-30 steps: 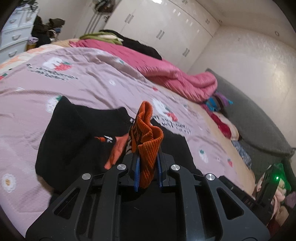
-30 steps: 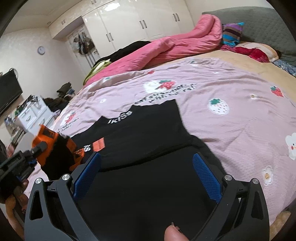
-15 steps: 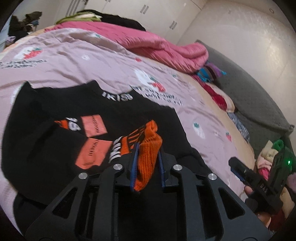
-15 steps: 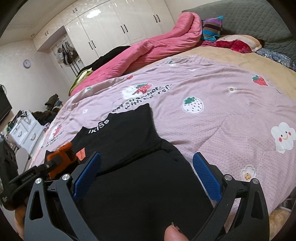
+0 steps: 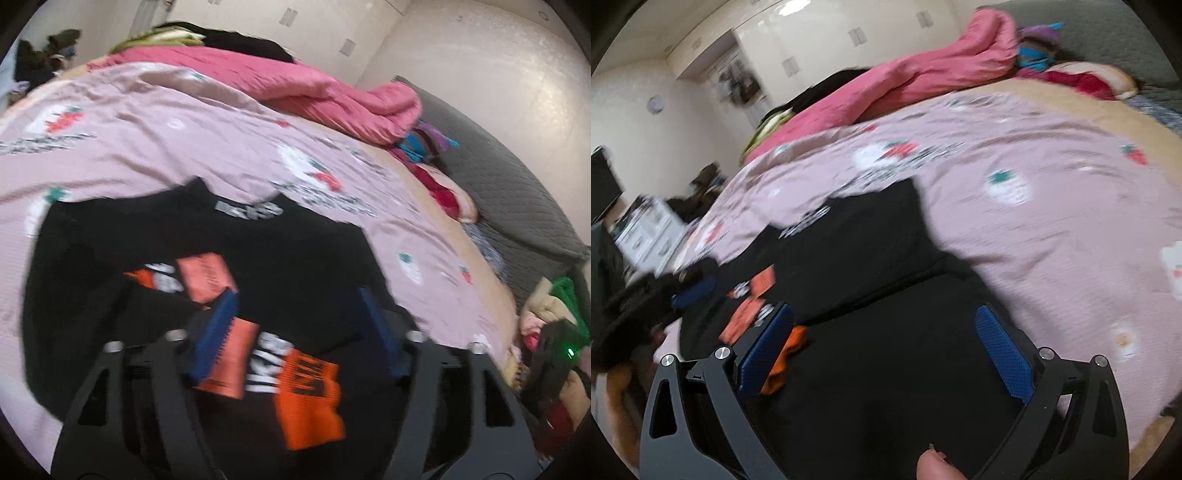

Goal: Fold small clothes
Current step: 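Pass the orange cuff from the left gripper into the right gripper, then lower the orange cuff onto the shirt body and open the right gripper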

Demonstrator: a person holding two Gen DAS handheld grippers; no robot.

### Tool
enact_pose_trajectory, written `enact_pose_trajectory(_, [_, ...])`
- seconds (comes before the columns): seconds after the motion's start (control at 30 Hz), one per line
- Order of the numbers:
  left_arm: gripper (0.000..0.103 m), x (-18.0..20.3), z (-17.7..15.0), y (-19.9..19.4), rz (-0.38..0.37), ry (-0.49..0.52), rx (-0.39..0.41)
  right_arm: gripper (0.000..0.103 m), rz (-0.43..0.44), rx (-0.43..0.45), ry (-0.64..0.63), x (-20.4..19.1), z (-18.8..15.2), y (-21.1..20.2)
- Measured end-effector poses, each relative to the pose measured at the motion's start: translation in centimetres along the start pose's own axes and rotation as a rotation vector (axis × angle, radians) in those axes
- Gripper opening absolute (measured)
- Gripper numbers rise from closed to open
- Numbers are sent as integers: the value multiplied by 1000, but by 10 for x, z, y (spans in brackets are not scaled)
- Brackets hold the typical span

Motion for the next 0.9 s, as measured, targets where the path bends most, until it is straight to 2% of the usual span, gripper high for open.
enact_pose_trajectory(0.03, [71, -8, 3, -2, 28, 0, 13, 99, 35, -27, -3, -9, -5, 6])
enact_pose_trajectory(0.07, [77, -18, 7, -4, 65, 2, 28, 98, 78, -63, -10, -22, -13, 16])
enact_pose_trajectory(0.13, [84, -34, 16, -9, 119, 4, 50, 96, 103, -111, -24, -39, -23, 31])
enact_pose_trajectory(0.2, [92, -51, 26, -18, 165, -7, 82, 81, 124, -157, -28, -55, -33, 48])
enact_pose_trajectory(0.27, [93, -64, 33, -27, 195, -18, 104, 80, 98, -195, -42, -66, -43, 65])
enact_pose_trajectory(0.33, [93, -77, 40, -38, 217, -39, 124, 73, 70, -195, -63, -72, -47, 75])
enact_pose_trajectory(0.37, [93, -85, 43, -43, 226, -52, 131, 64, 59, -188, -75, -75, -48, 79])
enact_pose_trajectory(0.4, [93, -90, 44, -46, 231, -61, 135, 49, 70, -185, -79, -78, -48, 80])
enact_pose_trajectory(0.47, [93, -101, 48, -52, 242, -84, 147, 33, 103, -186, -71, -82, -47, 82])
enact_pose_trajectory(0.6, [93, -119, 54, -62, 276, -117, 171, 16, 142, -154, -131, -96, -38, 79])
enact_pose_trajectory(0.77, [93, -136, 56, -68, 288, -160, 179, 11, 214, -97, -234, -120, -7, 68])
enact_pose_trajectory(0.9, [93, -142, 55, -70, 307, -161, 177, 11, 260, -5, -368, -152, 45, 58])
Point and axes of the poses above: each gripper's, at about its wrist camera, not at the fingertips, and y roughly the way its jaws point, x to its right, z to its top, the point moved 5 cm from there along y, roughly the way its jaws point, and after that the axes turned 9 degrees about x, right-handed, at the moved point
